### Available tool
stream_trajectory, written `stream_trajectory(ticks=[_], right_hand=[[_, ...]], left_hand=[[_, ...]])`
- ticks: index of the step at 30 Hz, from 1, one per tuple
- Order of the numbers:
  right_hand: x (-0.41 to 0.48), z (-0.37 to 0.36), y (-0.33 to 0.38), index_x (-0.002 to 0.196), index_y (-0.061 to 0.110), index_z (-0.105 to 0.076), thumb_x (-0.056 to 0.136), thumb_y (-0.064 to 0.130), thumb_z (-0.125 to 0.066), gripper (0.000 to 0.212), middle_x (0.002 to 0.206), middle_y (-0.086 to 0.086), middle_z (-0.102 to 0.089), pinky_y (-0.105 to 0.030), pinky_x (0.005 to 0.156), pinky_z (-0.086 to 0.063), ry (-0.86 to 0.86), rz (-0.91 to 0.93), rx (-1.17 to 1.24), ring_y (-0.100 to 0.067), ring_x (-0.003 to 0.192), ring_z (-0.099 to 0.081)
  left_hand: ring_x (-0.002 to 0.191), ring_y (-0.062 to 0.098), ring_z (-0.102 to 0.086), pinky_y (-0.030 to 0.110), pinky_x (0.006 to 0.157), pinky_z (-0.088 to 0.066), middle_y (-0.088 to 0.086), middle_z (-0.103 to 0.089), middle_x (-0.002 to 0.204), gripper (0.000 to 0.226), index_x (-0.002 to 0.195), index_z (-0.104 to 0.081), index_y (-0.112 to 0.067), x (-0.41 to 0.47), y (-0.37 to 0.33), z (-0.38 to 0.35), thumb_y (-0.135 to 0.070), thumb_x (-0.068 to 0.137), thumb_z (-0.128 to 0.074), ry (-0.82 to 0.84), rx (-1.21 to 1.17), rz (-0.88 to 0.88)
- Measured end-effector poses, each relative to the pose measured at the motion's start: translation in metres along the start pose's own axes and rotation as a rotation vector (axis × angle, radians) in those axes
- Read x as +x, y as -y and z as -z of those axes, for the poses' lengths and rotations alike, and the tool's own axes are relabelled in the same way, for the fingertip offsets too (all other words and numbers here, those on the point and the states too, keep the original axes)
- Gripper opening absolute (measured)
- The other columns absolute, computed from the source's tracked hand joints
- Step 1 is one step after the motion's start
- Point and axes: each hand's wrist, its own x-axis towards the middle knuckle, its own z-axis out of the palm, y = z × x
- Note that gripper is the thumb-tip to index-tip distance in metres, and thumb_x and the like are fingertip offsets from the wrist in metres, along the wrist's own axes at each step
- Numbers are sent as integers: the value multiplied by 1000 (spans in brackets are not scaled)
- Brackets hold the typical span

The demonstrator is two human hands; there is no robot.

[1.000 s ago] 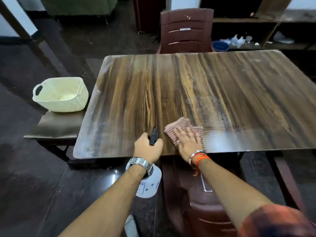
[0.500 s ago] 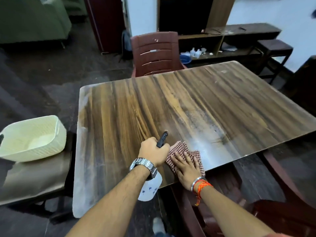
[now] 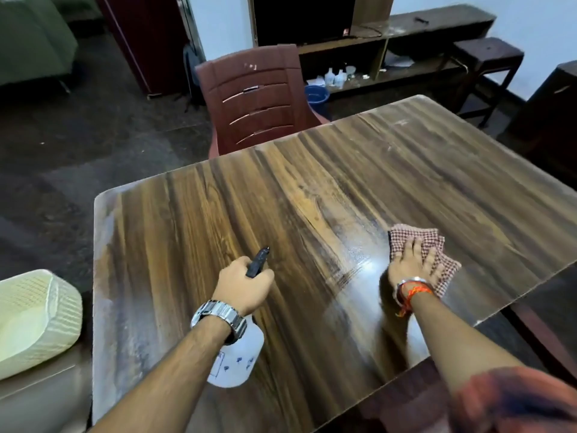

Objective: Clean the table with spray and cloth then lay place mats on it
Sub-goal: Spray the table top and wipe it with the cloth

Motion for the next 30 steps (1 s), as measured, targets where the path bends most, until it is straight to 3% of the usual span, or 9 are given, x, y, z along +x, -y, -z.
stream_trajectory(ticks=[3, 4, 7, 11, 13, 17, 20, 22, 30], right_hand=[[6, -10, 62, 125, -1, -48, 93, 28, -50, 44, 155, -6, -29, -43, 113, -23, 262, 82, -46, -34, 131, -37], [-4, -17, 85, 127, 0, -47, 93, 28, -51, 44, 155, -5, -27, -44, 114, -22, 293, 194, -107, -34, 132, -36], [-61, -47, 137, 151, 30, -13, 95, 36, -36, 61, 160, 10, -3, -48, 115, 8, 142, 651, -157, -27, 147, 0], [-120, -65, 127, 148, 42, -11, 94, 45, -24, 55, 157, 19, -10, -42, 114, 12, 290, 1071, -221, -10, 144, 6], [-94, -55, 100, 148, 43, -14, 96, 44, -24, 53, 157, 18, -14, -39, 115, 10, 191, 1018, -214, -9, 144, 1], [-41, -27, 56, 149, 43, -8, 99, 42, -24, 53, 159, 17, -4, -46, 118, 4, 36, 396, -155, -16, 147, 3], [-45, -34, 74, 150, 40, -7, 99, 42, -19, 53, 159, 16, -1, -50, 117, 5, 31, 209, -120, -19, 147, 6], [-67, -48, 98, 150, 39, -6, 97, 43, -20, 54, 159, 16, 0, -51, 116, 4, 30, 255, -140, -21, 147, 5], [-270, -113, 171, 147, 38, -29, 92, 44, -39, 56, 155, 12, -25, -49, 112, -4, 197, 989, -312, -27, 145, -20]], left_hand=[[54, 20, -55, 26, 48, -34, 3, -62, 68, 21, 72, -54, -16, 20, -2, 8, -35, 76, -60, -24, 22, -29], [53, 19, -53, 26, 48, -33, 3, -61, 68, 20, 72, -53, -16, 25, -3, 9, -34, 78, -61, -25, 28, -31], [54, 20, -52, 26, 48, -32, 5, -61, 71, 21, 71, -52, -15, 37, -8, 12, -32, 78, -62, -24, 43, -38], [57, 21, -54, 29, 50, -35, 6, -64, 71, 25, 76, -56, -11, 48, -11, 19, -35, 78, -63, 0, 62, -104], [52, 17, -50, 27, 48, -34, 2, -61, 65, 24, 72, -54, -13, 51, -10, 22, -33, 77, -64, 8, 47, -106], [49, 14, -48, 23, 45, -33, -1, -57, 65, 22, 69, -49, -16, 54, -2, 31, -35, 73, -61, -2, 0, -84], [51, 19, -51, 33, 44, -44, 3, -59, 67, 28, 72, -49, -12, 50, 8, 39, -38, 66, -57, -15, -52, -43], [53, 27, -55, 45, 52, -54, 6, -58, 67, 29, 72, -47, -11, 46, 16, 47, -38, 64, -56, -29, -106, -1], [55, 28, -53, 30, 49, -39, 2, -56, 66, 27, 69, -43, -15, 13, 75, 121, -39, 64, -54, -145, -112, 2]])
